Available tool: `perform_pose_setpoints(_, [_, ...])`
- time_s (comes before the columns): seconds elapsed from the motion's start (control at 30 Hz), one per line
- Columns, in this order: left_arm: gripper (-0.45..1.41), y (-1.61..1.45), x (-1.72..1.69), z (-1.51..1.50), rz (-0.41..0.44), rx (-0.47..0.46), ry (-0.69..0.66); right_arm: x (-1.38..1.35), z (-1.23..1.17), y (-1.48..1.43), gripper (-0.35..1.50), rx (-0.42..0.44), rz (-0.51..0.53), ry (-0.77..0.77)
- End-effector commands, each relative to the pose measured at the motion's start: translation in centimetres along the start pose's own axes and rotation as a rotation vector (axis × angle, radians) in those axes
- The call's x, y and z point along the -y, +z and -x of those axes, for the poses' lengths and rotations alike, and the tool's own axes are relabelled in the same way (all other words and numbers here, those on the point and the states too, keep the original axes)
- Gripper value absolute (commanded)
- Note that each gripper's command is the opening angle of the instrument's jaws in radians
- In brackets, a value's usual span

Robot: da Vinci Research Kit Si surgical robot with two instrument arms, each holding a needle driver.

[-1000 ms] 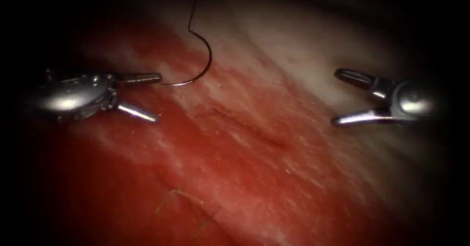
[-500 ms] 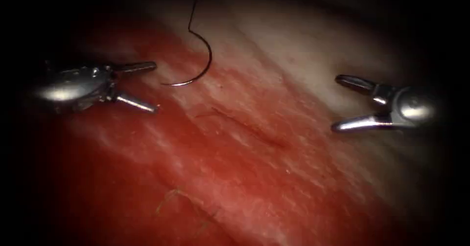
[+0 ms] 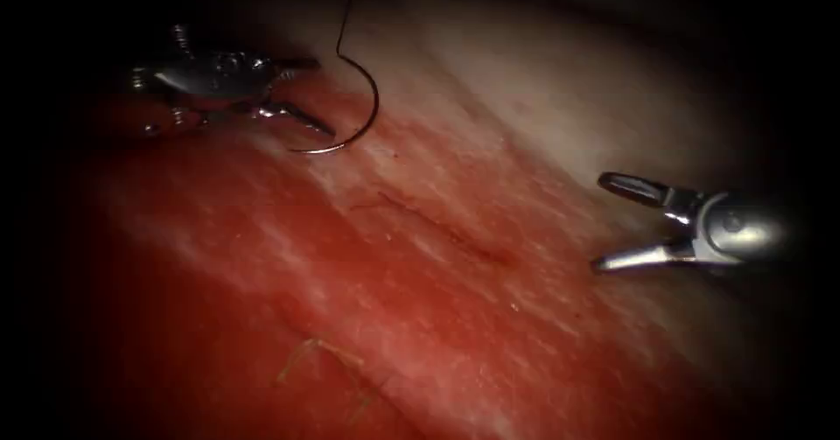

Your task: Wound Closure

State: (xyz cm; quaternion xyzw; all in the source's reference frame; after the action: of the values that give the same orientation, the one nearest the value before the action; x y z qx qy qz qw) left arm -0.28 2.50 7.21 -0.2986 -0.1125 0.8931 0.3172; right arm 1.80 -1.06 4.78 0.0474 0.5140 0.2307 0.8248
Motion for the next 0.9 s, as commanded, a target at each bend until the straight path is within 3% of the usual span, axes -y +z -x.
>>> perform_pose_setpoints(0.03, [0.44,0.11,0.0,0.01,-0.003,0.023,0.009,0.06,0.03,0.07,1.21,-0.001,-0.002,0.001])
perform_pose_setpoints(0.5, [0.36,0.69,0.07,0.25,0.025,0.138,0.01,0.08,0.01,0.05,1.21,-0.001,-0.002,0.002])
perform_pose_setpoints(0.9, [0.36,0.95,0.21,0.54,0.042,0.186,-0.008,0.07,0.0,0.06,1.21,0.002,-0.004,0.003])
